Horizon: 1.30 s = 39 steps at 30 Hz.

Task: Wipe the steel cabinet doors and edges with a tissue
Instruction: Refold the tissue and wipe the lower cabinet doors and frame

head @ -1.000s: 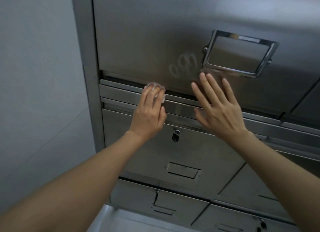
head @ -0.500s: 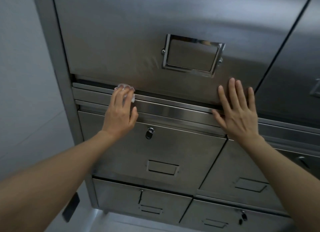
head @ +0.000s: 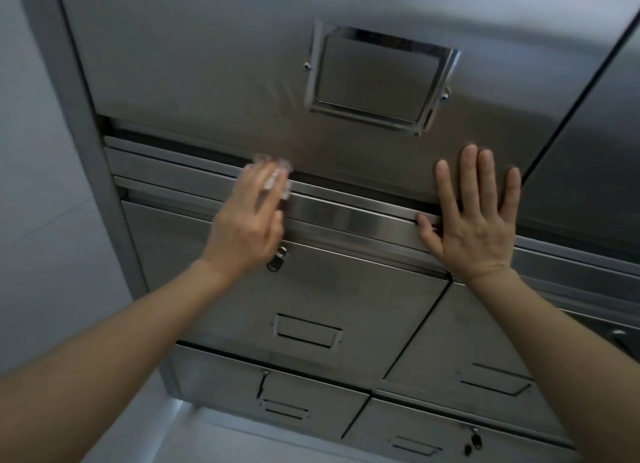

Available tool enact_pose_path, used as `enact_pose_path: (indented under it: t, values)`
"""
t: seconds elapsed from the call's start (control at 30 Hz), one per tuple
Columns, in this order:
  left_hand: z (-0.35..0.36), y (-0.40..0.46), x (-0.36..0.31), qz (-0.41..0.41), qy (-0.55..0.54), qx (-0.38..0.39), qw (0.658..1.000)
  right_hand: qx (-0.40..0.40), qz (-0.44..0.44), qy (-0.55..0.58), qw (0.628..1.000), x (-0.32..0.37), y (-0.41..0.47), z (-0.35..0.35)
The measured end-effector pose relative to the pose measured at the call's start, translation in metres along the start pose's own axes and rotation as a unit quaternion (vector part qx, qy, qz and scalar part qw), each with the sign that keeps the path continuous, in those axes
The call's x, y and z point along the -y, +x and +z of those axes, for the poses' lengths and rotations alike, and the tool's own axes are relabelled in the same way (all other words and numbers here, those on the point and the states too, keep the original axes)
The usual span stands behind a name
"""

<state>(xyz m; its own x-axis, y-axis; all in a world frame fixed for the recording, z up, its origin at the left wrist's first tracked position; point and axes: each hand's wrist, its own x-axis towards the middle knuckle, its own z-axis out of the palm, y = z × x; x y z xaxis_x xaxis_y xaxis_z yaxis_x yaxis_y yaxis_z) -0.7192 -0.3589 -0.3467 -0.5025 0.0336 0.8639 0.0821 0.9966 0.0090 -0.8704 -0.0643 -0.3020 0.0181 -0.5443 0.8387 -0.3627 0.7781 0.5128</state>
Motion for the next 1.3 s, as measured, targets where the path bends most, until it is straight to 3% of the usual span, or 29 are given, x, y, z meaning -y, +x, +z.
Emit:
enact_pose_path:
  t: [0.13, 0.33, 0.53, 0.67, 0.8, 0.9, 1.07, 1.17, 1.3]
  values:
    - [-0.002, -0.007, 0.018, -0.059, -0.010, -0.022, 0.998, 0.007, -0.003, 0.010, 1.000, 0.002, 0.000, 0.001]
    - [0.026, 0.023, -0.077, 0.076, -0.066, 0.012, 0.995, 0.009, 0.000, 0.021, 1.000, 0.002, 0.001, -0.001]
    - [0.014, 0.003, -0.030, 0.010, -0.024, -0.024, 0.999, -0.006, -0.002, 0.011, 1.000, 0.003, 0.000, 0.000]
    - [0.025, 0.010, -0.060, -0.074, -0.049, -0.064, 0.994, -0.007, -0.006, 0.011, 1.000, 0.004, 0.002, -0.002]
    - [0.037, 0.020, -0.112, -0.014, -0.076, -0.032, 0.997, -0.001, -0.001, 0.012, 1.000, 0.003, 0.003, -0.004]
    - [0.027, 0.017, -0.087, 0.004, -0.048, -0.018, 0.999, -0.002, -0.001, 0.007, 1.000, 0.003, 0.004, -0.003]
    - [0.010, -0.001, -0.021, -0.045, -0.002, -0.049, 0.998, -0.012, 0.000, 0.012, 1.000, 0.005, 0.003, -0.001]
    - [0.023, 0.010, -0.054, -0.063, -0.042, -0.059, 0.995, -0.010, -0.002, 0.009, 1.000, 0.004, 0.002, -0.002]
    - [0.045, 0.020, -0.117, -0.011, -0.068, -0.045, 0.997, -0.010, -0.004, 0.013, 1.000, 0.004, 0.002, -0.001]
